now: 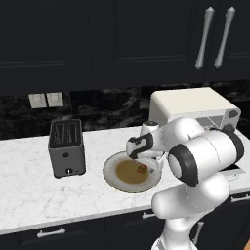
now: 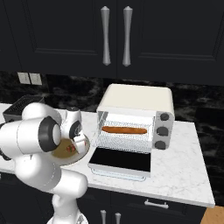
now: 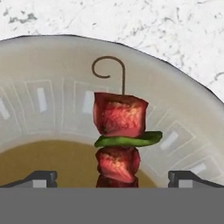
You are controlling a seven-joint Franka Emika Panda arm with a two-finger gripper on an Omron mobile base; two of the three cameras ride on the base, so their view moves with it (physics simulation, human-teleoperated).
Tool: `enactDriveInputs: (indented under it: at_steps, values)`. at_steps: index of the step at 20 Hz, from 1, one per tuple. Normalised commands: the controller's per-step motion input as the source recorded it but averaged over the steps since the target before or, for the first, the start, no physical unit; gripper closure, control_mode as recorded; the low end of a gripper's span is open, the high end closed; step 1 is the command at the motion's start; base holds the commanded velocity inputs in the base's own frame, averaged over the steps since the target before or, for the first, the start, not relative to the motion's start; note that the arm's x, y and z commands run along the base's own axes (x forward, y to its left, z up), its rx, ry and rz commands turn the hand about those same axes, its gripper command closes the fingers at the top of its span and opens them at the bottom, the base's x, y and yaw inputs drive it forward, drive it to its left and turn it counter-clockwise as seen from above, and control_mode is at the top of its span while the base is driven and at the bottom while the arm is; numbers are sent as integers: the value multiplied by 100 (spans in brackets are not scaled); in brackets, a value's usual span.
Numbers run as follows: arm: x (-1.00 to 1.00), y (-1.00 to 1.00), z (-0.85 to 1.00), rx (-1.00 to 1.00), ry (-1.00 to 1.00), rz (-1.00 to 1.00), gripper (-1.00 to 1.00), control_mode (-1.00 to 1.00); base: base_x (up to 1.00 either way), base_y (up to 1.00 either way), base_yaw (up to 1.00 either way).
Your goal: Pick up the kebab skewer and baguette bread, and place them inside the toaster oven. Close the toaster oven door and start by setting the timer.
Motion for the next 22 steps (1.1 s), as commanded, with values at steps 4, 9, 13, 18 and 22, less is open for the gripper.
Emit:
enactDriveInputs:
  at_steps: [4,9,13,18,22]
  values:
    - [0,3,-30,0,0,0,-100,-100,0,0,0]
    - [0,2,-32,0,0,0,100,-100,0,0,0]
    - [0,0,-29,0,0,0,100,-100,0,0,0]
    - [0,0,-11,0,0,0,100,-100,0,0,0]
    - [0,0,0,0,0,0,100,-100,0,0,0]
